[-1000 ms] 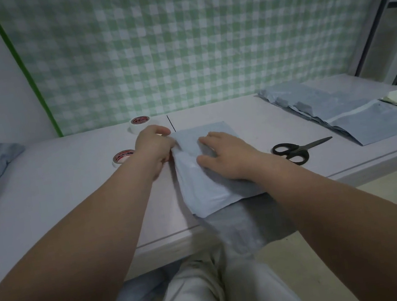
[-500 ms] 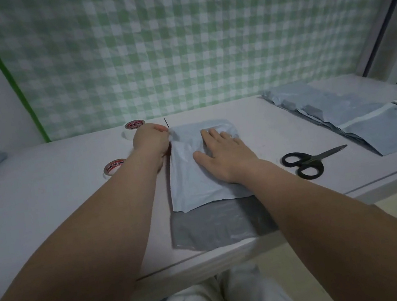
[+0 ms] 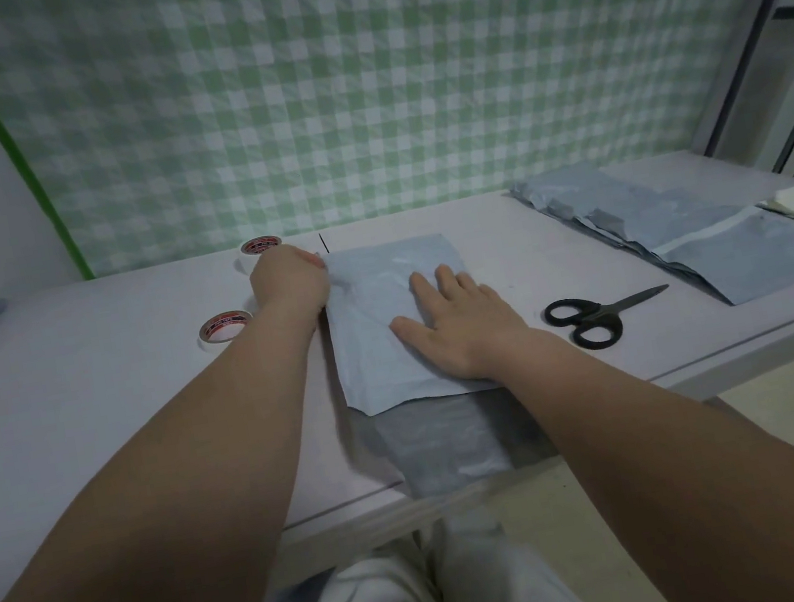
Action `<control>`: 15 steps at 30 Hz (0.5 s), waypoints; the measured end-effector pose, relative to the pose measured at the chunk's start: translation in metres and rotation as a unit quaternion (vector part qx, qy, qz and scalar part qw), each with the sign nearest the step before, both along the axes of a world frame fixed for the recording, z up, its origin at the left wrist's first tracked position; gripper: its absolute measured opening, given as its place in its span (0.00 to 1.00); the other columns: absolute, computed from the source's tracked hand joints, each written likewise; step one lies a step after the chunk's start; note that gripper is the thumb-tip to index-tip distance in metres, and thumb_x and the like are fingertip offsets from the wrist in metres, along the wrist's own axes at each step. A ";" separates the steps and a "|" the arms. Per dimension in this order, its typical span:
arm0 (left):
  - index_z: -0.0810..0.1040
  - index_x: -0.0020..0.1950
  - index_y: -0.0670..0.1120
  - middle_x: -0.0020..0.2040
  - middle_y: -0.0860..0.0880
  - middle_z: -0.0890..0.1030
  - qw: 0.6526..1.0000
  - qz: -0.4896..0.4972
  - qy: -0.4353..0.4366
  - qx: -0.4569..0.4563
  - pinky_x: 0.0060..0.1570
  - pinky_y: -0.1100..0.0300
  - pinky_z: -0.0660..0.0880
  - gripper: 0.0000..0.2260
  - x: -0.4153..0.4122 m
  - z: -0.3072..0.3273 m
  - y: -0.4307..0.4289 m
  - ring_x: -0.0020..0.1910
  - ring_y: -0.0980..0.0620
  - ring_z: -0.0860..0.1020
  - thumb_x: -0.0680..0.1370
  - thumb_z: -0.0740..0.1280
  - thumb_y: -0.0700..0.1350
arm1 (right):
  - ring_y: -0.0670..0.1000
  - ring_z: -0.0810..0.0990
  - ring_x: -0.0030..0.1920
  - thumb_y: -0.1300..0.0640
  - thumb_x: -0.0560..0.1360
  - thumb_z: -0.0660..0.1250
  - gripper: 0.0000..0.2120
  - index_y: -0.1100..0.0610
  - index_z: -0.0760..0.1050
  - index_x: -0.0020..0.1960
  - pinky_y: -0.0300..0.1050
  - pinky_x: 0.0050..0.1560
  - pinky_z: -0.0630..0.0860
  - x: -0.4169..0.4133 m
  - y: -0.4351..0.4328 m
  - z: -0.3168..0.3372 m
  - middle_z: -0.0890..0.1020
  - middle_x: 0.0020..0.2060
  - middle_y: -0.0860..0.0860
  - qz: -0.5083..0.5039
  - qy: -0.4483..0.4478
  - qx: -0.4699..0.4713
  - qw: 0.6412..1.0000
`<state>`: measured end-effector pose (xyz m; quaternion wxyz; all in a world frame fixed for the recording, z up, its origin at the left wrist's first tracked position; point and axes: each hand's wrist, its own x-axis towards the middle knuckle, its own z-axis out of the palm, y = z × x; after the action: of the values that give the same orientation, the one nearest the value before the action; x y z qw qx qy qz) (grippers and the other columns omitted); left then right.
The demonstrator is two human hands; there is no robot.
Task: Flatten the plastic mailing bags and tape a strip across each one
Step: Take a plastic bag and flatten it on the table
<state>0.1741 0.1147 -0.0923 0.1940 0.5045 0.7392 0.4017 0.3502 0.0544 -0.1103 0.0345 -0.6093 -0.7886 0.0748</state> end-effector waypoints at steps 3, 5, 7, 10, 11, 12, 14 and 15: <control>0.81 0.55 0.37 0.56 0.40 0.80 0.985 -0.032 0.171 0.009 0.49 0.57 0.70 0.14 0.005 -0.002 -0.007 0.56 0.41 0.77 0.75 0.60 0.30 | 0.56 0.41 0.77 0.36 0.79 0.44 0.34 0.51 0.40 0.78 0.52 0.75 0.42 0.003 -0.010 0.003 0.41 0.77 0.57 -0.010 0.002 -0.019 1.000; 0.80 0.57 0.37 0.56 0.39 0.79 0.967 -0.063 0.246 0.010 0.52 0.53 0.71 0.14 0.007 -0.002 -0.012 0.57 0.40 0.76 0.74 0.61 0.30 | 0.56 0.40 0.77 0.36 0.79 0.44 0.34 0.52 0.41 0.78 0.53 0.75 0.42 0.004 -0.015 0.003 0.41 0.77 0.57 -0.013 0.002 -0.022 1.000; 0.79 0.59 0.38 0.55 0.39 0.78 0.949 -0.087 0.301 -0.011 0.51 0.53 0.70 0.15 0.007 -0.001 -0.017 0.57 0.40 0.75 0.75 0.60 0.32 | 0.57 0.41 0.77 0.36 0.78 0.44 0.34 0.52 0.42 0.78 0.54 0.75 0.42 0.005 -0.019 0.003 0.42 0.77 0.58 -0.016 -0.002 -0.020 1.000; 0.75 0.61 0.36 0.55 0.39 0.74 0.912 -0.125 0.387 -0.056 0.49 0.55 0.69 0.14 0.008 0.003 -0.034 0.52 0.42 0.74 0.78 0.58 0.34 | 0.58 0.43 0.76 0.36 0.78 0.45 0.34 0.54 0.45 0.78 0.55 0.74 0.45 0.005 -0.021 0.005 0.44 0.77 0.59 -0.019 -0.016 -0.024 0.999; 0.73 0.61 0.35 0.58 0.39 0.72 0.896 -0.127 0.420 -0.068 0.51 0.55 0.70 0.13 0.009 0.004 -0.040 0.49 0.44 0.73 0.78 0.57 0.34 | 0.59 0.46 0.76 0.36 0.78 0.45 0.34 0.55 0.49 0.77 0.56 0.74 0.47 0.004 -0.021 0.007 0.48 0.77 0.59 -0.023 -0.018 -0.025 0.999; 0.72 0.62 0.35 0.60 0.39 0.70 0.883 -0.122 0.448 -0.069 0.53 0.55 0.70 0.13 0.010 0.006 -0.047 0.48 0.45 0.72 0.78 0.57 0.33 | 0.60 0.51 0.74 0.37 0.78 0.46 0.33 0.56 0.54 0.76 0.57 0.72 0.51 0.002 -0.020 0.009 0.52 0.75 0.60 -0.032 -0.012 -0.024 0.999; 0.73 0.60 0.36 0.61 0.40 0.68 0.866 -0.103 0.488 -0.033 0.51 0.54 0.70 0.13 0.014 0.011 -0.055 0.55 0.43 0.70 0.77 0.58 0.33 | 0.60 0.60 0.69 0.39 0.78 0.47 0.30 0.59 0.65 0.70 0.56 0.68 0.58 -0.003 -0.016 0.015 0.62 0.70 0.59 -0.053 0.016 -0.013 0.998; 0.74 0.58 0.37 0.60 0.40 0.69 0.859 -0.106 0.500 0.003 0.48 0.54 0.69 0.12 0.018 0.012 -0.057 0.56 0.42 0.70 0.77 0.58 0.33 | 0.59 0.62 0.67 0.41 0.79 0.48 0.29 0.61 0.69 0.67 0.56 0.66 0.60 -0.006 -0.015 0.018 0.65 0.68 0.59 -0.055 0.023 0.005 0.998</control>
<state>0.1917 0.0574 -0.0801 -0.1623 0.7133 0.6777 0.0748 0.3446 0.0396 -0.0926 0.0595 -0.6498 -0.7533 0.0824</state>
